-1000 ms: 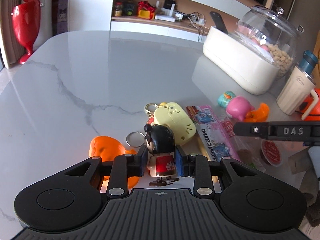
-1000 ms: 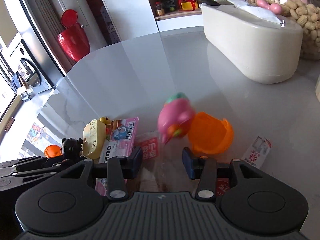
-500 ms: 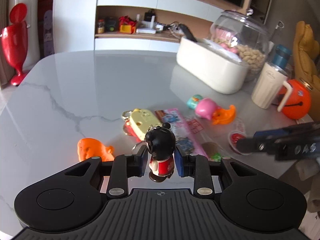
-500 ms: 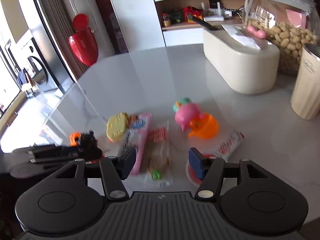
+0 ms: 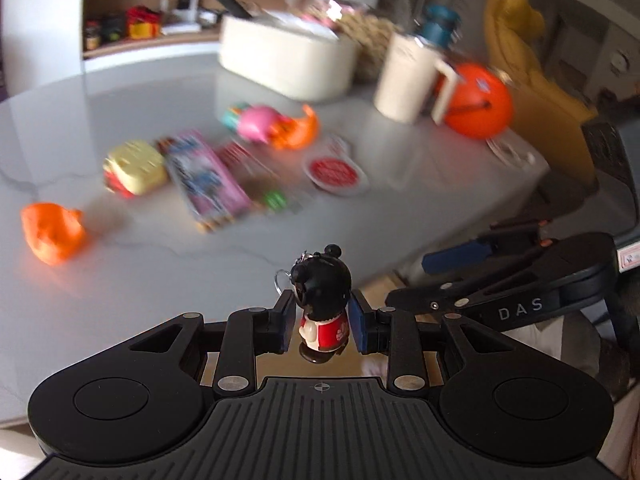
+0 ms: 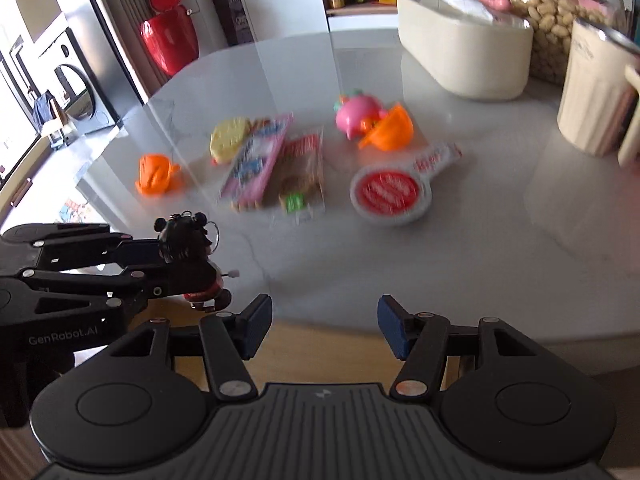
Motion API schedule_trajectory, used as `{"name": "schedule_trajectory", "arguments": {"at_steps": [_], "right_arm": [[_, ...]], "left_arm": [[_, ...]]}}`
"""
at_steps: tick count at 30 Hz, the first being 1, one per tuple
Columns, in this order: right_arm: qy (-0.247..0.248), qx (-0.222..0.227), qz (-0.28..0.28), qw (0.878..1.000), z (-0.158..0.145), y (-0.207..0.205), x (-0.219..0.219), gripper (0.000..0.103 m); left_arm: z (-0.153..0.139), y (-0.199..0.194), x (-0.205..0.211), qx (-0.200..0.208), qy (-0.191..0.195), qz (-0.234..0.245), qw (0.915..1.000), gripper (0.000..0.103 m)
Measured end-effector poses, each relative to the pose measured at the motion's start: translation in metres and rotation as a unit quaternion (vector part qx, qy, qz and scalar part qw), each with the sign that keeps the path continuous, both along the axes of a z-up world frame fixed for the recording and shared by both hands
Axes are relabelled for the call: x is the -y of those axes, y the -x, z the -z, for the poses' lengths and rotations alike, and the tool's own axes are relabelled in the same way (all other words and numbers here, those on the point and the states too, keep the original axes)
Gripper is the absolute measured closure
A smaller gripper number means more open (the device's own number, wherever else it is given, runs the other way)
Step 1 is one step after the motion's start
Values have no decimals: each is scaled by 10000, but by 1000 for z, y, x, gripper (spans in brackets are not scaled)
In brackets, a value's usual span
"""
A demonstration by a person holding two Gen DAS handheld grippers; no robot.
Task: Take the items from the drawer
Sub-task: 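Lower the doll onto the tabletop and open the left gripper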
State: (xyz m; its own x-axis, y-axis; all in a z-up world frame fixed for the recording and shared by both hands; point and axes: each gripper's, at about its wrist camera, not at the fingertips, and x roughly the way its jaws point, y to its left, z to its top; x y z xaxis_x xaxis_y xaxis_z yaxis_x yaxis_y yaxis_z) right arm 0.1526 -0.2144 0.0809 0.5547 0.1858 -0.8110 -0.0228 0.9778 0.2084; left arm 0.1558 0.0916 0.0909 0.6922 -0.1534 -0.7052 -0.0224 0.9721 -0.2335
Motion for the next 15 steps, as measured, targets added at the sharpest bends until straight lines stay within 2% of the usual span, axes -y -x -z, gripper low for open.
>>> {"name": "schedule_trajectory", "arguments": {"at_steps": [3,6,8,12,15], "right_arm": [[55,-263,-1,9996,21,16,6,44],[241,-496,17,9985,42,22,10,44],[295,-592,82,9978,51,23,11,44],[85,-592,91,9982,61,25,11,44],[69,-594,76,9982,69,27,9,44]], "left_arm": [[17,0,19,-266,-110,407,9988,71],[24,2,23,-352,-71,477,9982,71],[24,2,17,-326,-3,363,9988,71],[21,2,1,-271,177,118,9994,71],[6,2,-14,18,521,107,9986,70]]}}
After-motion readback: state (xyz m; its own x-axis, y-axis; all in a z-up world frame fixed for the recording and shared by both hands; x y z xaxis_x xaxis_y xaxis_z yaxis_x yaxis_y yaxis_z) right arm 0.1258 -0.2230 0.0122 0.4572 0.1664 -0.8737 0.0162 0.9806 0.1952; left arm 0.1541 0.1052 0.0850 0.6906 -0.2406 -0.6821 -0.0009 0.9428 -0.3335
